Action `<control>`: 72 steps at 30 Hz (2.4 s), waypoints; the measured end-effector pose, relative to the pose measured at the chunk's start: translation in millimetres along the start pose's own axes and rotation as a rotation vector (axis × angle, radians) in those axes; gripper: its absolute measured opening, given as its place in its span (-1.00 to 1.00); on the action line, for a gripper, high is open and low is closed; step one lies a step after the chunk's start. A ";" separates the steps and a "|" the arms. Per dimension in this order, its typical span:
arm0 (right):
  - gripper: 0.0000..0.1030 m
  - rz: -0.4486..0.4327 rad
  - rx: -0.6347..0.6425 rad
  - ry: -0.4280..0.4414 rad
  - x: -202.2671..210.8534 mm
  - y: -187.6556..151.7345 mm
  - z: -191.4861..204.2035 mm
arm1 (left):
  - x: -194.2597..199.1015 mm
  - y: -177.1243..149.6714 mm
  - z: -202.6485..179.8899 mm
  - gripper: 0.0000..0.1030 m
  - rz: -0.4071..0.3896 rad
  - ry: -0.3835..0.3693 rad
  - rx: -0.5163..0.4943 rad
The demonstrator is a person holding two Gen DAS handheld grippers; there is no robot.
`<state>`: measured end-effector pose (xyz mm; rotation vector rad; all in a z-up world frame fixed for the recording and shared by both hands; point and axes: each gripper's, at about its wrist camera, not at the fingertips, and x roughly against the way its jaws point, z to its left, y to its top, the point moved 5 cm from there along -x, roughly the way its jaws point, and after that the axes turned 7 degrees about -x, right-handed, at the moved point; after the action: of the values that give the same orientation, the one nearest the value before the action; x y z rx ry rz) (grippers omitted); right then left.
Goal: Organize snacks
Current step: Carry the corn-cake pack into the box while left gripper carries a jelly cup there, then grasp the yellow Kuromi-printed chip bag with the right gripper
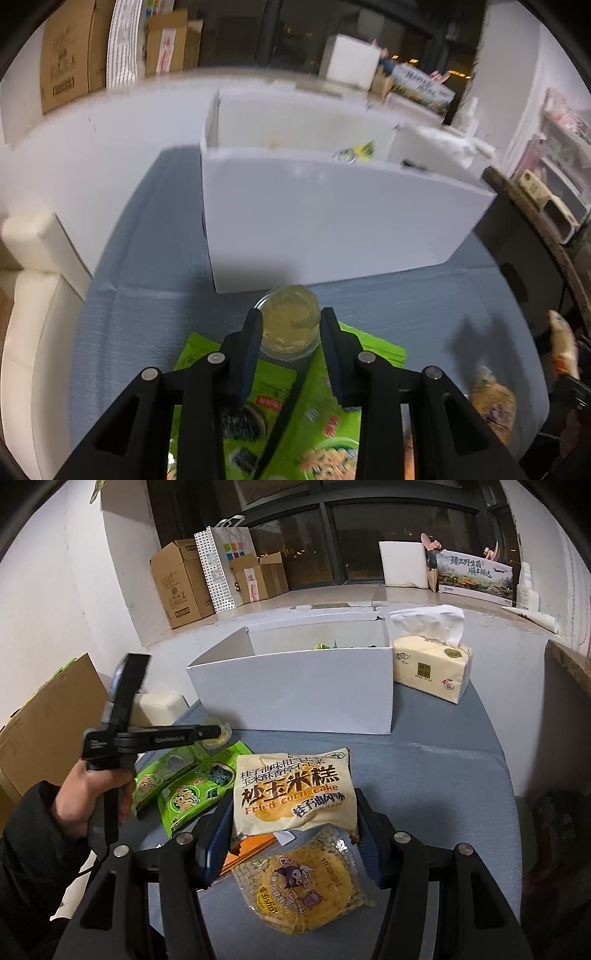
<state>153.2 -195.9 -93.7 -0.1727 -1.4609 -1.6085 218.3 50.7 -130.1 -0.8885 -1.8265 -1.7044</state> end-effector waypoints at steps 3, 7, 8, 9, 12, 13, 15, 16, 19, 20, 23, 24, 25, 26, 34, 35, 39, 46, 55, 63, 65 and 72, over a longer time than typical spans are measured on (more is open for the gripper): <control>0.23 0.004 -0.005 0.006 -1.8 0.2 1.1 | 26.1 3.7 -9.3 -0.31 -0.054 -0.015 -0.021; 0.23 0.003 -0.014 0.027 -2.6 6.7 3.9 | 61.9 15.6 -17.8 -0.31 -0.129 -0.027 -0.043; 0.23 0.002 -0.017 0.032 -2.7 9.6 4.4 | 68.5 19.1 -21.2 -0.31 -0.144 -0.029 -0.051; 0.23 -0.005 -0.021 0.036 -2.3 15.0 5.1 | 78.8 23.8 -24.0 -0.31 -0.167 -0.031 -0.059; 0.23 -0.026 -0.017 0.036 -0.7 31.7 6.5 | 102.1 38.2 -28.1 -0.31 -0.220 -0.031 -0.078; 0.23 -0.035 -0.014 0.034 -0.1 37.3 7.2 | 107.3 43.0 -29.5 -0.31 -0.231 -0.031 -0.083; 0.23 -0.050 -0.009 0.031 -0.9 54.3 8.1 | 114.9 53.6 -32.2 -0.31 -0.248 -0.034 -0.094; 0.23 -0.058 -0.007 0.034 -1.1 61.6 8.6 | 117.2 61.2 -33.3 -0.31 -0.256 -0.035 -0.095; 0.23 -0.085 -0.004 0.034 -3.5 90.7 8.8 | 118.4 82.7 -34.7 -0.31 -0.275 -0.030 -0.107; 0.23 -0.094 -0.003 0.035 -4.9 99.5 8.6 | 119.3 86.6 -34.8 -0.31 -0.276 -0.030 -0.106; 0.23 -0.100 -0.015 0.026 -16.2 129.3 4.4 | 105.3 108.9 -31.1 -0.31 -0.270 -0.033 -0.102; 0.23 -0.098 -0.012 0.017 -23.3 140.2 2.7 | 99.4 115.3 -29.6 -0.31 -0.263 -0.030 -0.100; 0.23 -0.097 -0.007 0.003 -29.8 147.3 1.1 | 95.2 119.0 -28.6 -0.31 -0.259 -0.034 -0.095; 0.23 -0.091 -0.002 -0.008 -35.6 151.7 0.0 | 89.9 124.0 -27.6 -0.31 -0.257 -0.036 -0.090; 0.26 0.000 -0.062 -0.054 -100.7 177.2 -21.5 | 40.1 145.0 -24.7 -0.27 -0.190 -0.008 -0.106; 0.42 0.017 -0.065 -0.061 -108.1 178.2 -24.0 | 36.4 145.1 -23.8 -0.09 -0.180 -0.001 -0.103; 0.80 0.015 -0.068 -0.116 -116.6 179.2 -33.0 | 32.8 141.2 -17.7 1.00 -0.180 0.016 -0.071; 1.00 -0.024 -0.088 -0.094 -101.0 174.8 -35.2 | 36.8 134.8 -14.7 1.00 -0.174 0.024 -0.068; 1.00 -0.037 -0.094 -0.034 -78.7 166.7 -24.6 | 56.9 117.8 -13.9 1.00 -0.175 0.017 -0.064; 1.00 -0.085 -0.083 0.050 -28.2 126.3 -14.4 | 103.7 70.6 -22.2 1.00 -0.180 -0.024 -0.109; 1.00 -0.083 -0.087 0.081 -14.8 106.7 -13.9 | 113.3 54.4 -23.1 1.00 -0.179 -0.031 -0.117; 1.00 0.013 -0.039 0.078 0.2 32.5 -15.1 | 133.3 -18.7 -28.7 1.00 -0.141 -0.102 -0.091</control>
<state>182.4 -204.4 -74.7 -0.1395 -1.3676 -1.6161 112.8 39.7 -42.5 -0.9180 -1.9322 -1.8728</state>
